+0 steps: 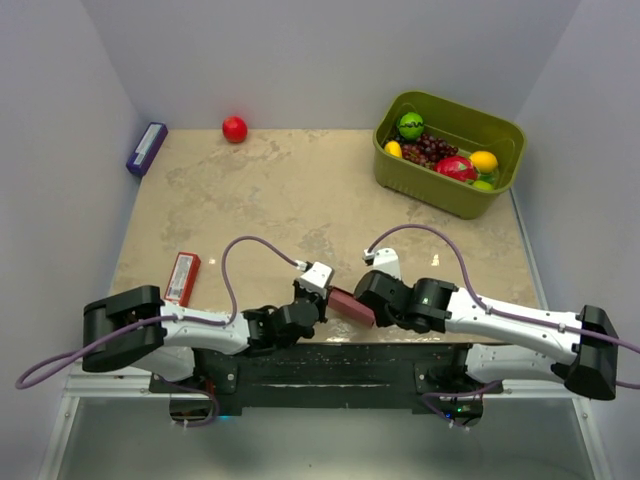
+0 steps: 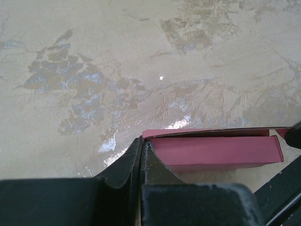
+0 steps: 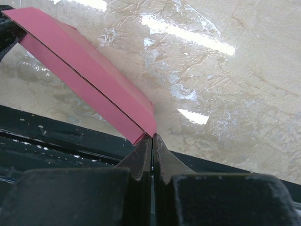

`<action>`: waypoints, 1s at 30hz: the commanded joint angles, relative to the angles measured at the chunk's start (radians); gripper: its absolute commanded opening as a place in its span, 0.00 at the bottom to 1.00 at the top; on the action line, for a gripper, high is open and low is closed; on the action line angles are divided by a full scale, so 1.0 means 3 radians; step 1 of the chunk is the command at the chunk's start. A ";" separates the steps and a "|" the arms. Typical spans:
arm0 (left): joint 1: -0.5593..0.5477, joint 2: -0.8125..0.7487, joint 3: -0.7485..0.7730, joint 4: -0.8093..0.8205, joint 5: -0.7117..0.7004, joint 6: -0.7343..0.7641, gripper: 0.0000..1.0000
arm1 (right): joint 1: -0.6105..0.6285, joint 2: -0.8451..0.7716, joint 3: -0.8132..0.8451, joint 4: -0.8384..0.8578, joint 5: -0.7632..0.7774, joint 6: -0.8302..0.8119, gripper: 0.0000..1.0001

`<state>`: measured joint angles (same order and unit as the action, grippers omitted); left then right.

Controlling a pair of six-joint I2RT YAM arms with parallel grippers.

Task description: Fold the paper box

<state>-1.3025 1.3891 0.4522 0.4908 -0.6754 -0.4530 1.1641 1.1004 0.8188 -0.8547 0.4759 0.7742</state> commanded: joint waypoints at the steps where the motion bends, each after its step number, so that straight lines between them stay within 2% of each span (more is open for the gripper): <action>1: -0.0183 0.0344 -0.0102 -0.0899 0.0032 -0.0019 0.00 | -0.0101 -0.0135 -0.0055 0.0368 -0.0174 0.0058 0.00; 7: -0.0352 0.0580 0.0072 -0.1007 -0.0126 -0.0060 0.00 | -0.0296 -0.0175 -0.0157 0.0568 -0.0405 0.0068 0.00; 15: -0.0459 0.0662 0.0124 -0.1012 -0.0193 -0.0126 0.00 | -0.0408 -0.0247 -0.0050 0.0482 -0.0492 0.0155 0.00; 22: -0.0536 0.0708 0.0246 -0.1083 -0.0274 -0.0193 0.00 | -0.0413 -0.0354 -0.0025 0.0436 -0.0359 0.0451 0.00; 30: -0.0587 0.0830 0.0344 -0.1216 -0.0351 -0.0310 0.00 | -0.0403 -0.0528 -0.0193 0.0655 -0.0328 0.0738 0.00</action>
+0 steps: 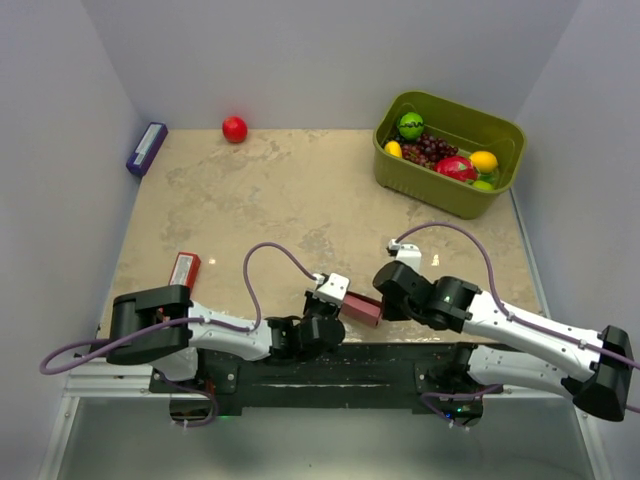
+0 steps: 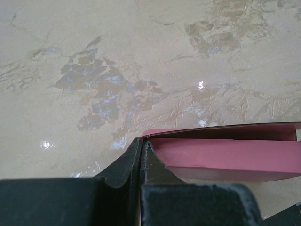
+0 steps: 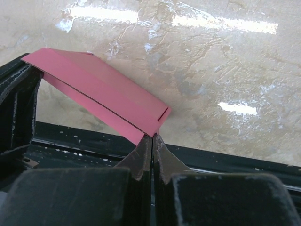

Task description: Fold the paper box

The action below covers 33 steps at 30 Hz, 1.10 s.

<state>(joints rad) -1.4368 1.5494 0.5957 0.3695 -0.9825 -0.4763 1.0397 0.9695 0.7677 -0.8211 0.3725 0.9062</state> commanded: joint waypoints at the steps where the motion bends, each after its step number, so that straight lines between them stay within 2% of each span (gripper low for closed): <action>1: -0.0140 0.0291 -0.0124 -0.0817 0.0667 -0.0238 0.00 | 0.0006 -0.0087 -0.0043 0.0559 0.0011 0.0308 0.00; 13: -0.0176 0.0378 -0.0094 -0.0777 0.0662 -0.0233 0.00 | 0.0006 -0.0189 -0.0284 0.0830 0.0001 0.0579 0.00; 33: -0.0206 0.0419 -0.0094 -0.0776 0.0637 -0.0248 0.00 | 0.0006 -0.0455 -0.0473 0.0937 0.0001 0.0881 0.00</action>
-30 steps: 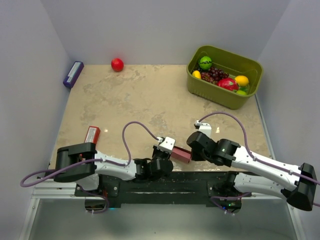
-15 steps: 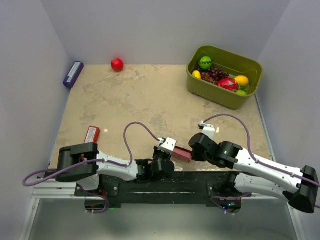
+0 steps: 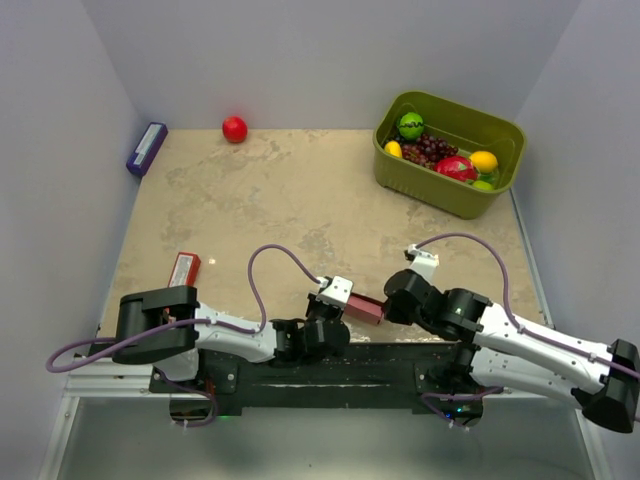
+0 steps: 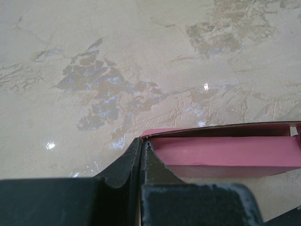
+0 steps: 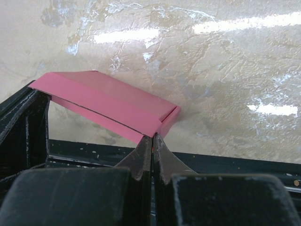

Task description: Fold the paper box

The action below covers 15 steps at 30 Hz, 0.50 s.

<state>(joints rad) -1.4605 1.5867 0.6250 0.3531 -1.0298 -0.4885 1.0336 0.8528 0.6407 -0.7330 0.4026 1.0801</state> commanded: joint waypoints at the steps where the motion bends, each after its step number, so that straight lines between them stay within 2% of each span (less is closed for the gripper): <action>1: -0.0127 0.0295 -0.0187 -0.0722 0.0794 -0.0207 0.00 | 0.0027 -0.0071 -0.0054 0.0638 -0.0100 0.0306 0.00; 15: -0.0153 0.0305 -0.0192 -0.0737 0.0774 -0.0233 0.00 | 0.0026 -0.0229 -0.0141 0.0689 -0.0074 0.0454 0.00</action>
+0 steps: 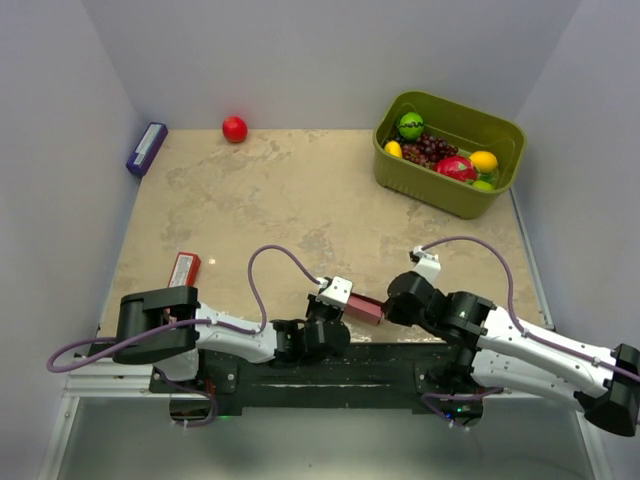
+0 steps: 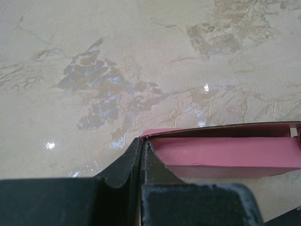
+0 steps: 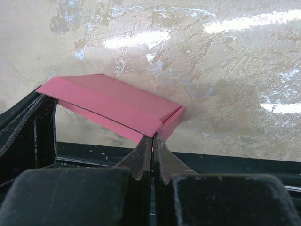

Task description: Fold the paper box

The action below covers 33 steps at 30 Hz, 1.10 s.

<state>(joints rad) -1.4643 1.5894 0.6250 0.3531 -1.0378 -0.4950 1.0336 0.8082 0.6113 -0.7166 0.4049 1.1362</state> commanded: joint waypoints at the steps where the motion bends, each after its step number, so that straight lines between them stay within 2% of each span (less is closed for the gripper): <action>1: -0.0145 0.0291 -0.0192 -0.0737 0.0800 -0.0216 0.00 | 0.0027 -0.0106 -0.0064 0.0655 -0.0087 0.0278 0.00; 18: -0.0150 0.0301 -0.0181 -0.0778 0.0785 -0.0237 0.00 | 0.0027 -0.0163 -0.0110 0.0430 -0.0082 0.0211 0.00; 33: -0.0150 0.0286 -0.0166 -0.0809 0.0765 -0.0262 0.00 | 0.0032 0.0297 0.0002 0.0134 -0.0036 -0.0167 0.00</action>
<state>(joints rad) -1.4685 1.5932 0.6315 0.3370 -1.0523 -0.5102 1.0340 0.8486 0.6140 -0.7059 0.4278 1.1049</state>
